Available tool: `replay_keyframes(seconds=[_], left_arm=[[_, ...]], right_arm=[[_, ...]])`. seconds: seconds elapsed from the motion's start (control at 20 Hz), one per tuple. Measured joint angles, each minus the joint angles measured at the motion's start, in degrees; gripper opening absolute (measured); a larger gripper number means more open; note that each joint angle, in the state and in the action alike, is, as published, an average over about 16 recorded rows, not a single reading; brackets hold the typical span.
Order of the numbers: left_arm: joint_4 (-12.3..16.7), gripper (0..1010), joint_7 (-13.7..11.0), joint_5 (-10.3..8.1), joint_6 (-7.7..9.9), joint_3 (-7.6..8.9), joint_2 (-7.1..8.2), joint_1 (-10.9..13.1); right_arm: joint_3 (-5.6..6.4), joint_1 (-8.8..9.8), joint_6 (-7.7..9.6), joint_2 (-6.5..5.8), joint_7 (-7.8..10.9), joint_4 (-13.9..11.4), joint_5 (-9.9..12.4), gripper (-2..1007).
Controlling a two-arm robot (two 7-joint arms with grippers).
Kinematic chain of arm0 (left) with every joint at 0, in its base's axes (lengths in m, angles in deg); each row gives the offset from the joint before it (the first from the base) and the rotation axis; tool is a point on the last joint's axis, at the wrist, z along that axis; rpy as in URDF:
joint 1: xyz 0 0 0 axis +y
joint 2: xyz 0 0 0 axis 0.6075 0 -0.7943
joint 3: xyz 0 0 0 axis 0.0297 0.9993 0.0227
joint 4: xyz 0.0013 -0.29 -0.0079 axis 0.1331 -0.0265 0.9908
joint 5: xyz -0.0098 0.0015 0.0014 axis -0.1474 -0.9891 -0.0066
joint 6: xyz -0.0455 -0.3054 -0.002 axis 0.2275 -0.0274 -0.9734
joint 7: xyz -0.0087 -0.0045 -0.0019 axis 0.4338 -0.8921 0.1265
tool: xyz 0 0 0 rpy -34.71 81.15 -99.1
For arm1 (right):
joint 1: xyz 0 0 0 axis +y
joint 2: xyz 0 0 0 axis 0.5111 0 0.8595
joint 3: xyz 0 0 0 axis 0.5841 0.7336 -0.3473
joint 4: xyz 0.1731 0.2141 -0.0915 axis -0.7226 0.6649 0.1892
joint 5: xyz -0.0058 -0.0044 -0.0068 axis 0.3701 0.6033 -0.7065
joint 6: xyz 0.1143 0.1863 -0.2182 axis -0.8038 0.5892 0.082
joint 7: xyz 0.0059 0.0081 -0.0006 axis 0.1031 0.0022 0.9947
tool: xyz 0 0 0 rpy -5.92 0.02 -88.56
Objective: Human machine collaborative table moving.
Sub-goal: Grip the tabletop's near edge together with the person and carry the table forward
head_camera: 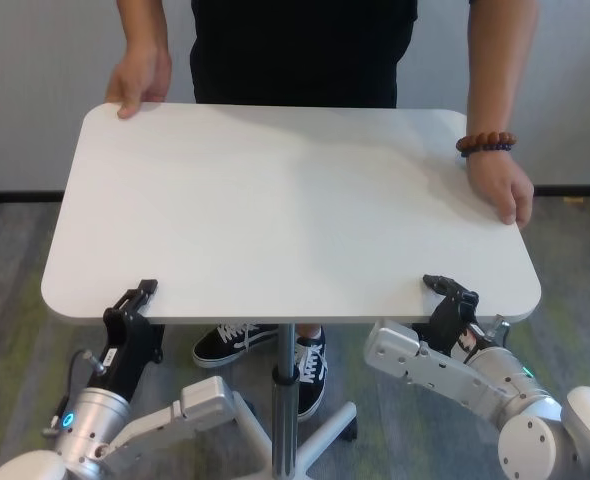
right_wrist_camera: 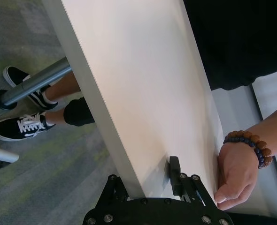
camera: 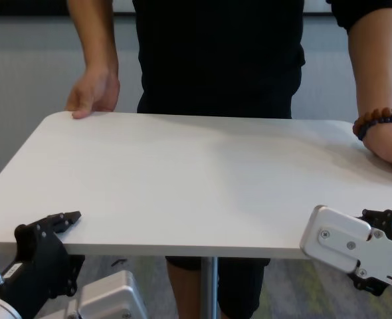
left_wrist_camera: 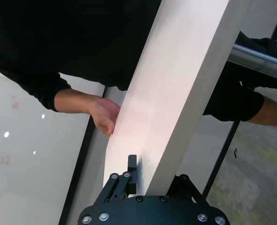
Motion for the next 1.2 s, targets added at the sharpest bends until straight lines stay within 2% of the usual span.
replay_keyframes(seconds=[0.65, 1.2], left_arm=[[-0.67, 278, -0.54, -0.13, 0.28, -0.31, 0.06, -0.49], [-0.99, 278, -0.30, 0.02, 0.58, -0.47, 0.00, -0.67]], right_arm=[[-0.53, -1.14, -0.12, 0.13, 0.17, 1.39, 0.27, 383], [-0.68, -1.15, 0.08, 0.06, 0.22, 1.26, 0.39, 383]])
